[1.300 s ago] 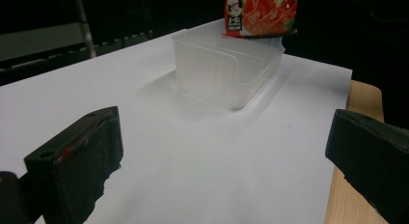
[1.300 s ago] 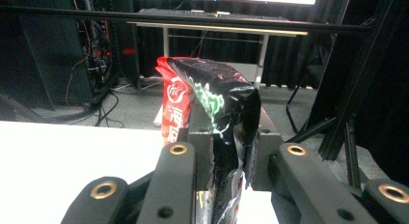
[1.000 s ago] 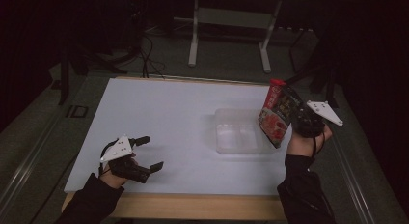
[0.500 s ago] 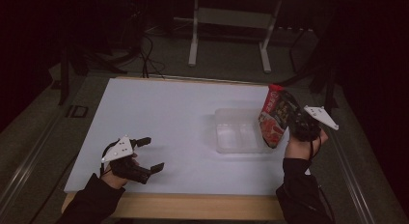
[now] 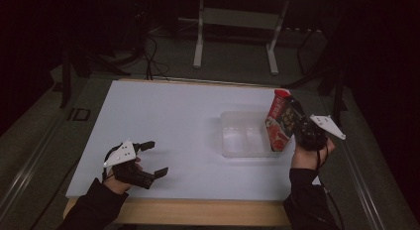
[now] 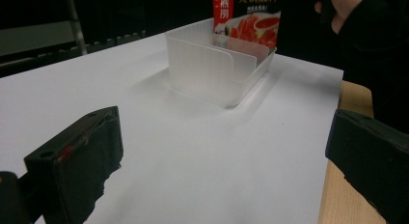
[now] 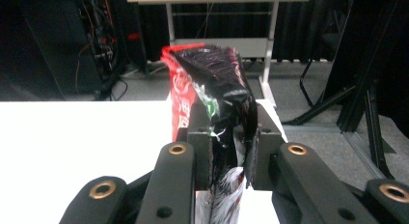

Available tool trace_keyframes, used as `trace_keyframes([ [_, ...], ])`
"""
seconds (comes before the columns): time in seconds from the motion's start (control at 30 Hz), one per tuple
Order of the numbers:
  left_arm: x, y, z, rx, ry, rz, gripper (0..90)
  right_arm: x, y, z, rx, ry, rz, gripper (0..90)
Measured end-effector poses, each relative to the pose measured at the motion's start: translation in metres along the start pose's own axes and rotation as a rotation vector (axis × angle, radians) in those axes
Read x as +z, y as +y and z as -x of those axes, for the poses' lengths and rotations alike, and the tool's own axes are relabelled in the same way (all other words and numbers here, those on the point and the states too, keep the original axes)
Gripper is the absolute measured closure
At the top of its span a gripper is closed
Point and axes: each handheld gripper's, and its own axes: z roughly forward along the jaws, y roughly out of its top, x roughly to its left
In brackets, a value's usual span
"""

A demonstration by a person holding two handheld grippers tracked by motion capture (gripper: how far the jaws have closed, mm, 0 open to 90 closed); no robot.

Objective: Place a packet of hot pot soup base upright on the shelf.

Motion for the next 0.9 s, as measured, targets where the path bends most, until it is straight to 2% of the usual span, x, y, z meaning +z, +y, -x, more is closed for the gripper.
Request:
trace_keyframes([
  [0.1,0.001,-0.001,0.000,-0.001,-0.002,-0.003,0.3,-0.005,-0.007,0.003,0.003,0.007,-0.003,76.1],
  [0.27,0.002,-0.001,0.001,0.000,-0.009,-0.007,0.3,-0.009,-0.016,0.010,0.034,0.024,-0.001,76.0],
  [0.47,0.001,-0.001,0.000,-0.003,-0.009,-0.004,0.3,-0.008,-0.013,0.012,0.045,0.045,-0.016,73.8],
  [0.6,0.001,-0.001,-0.001,-0.006,-0.008,0.000,0.3,-0.008,-0.012,0.014,0.049,0.047,-0.029,69.1],
  [0.7,0.001,-0.002,-0.001,-0.004,-0.010,0.001,0.3,-0.007,-0.010,0.014,0.019,0.054,-0.053,62.2],
  [0.77,0.001,-0.002,0.000,-0.001,-0.009,-0.001,0.3,-0.008,-0.008,0.016,0.023,0.073,-0.063,52.2],
  [0.83,0.001,-0.002,0.000,-0.001,-0.011,-0.001,0.3,-0.011,-0.005,0.017,0.026,0.080,-0.077,48.4],
  [0.9,0.001,-0.001,-0.001,-0.002,-0.009,0.000,0.3,-0.014,-0.003,0.017,0.025,0.091,-0.079,40.2],
])
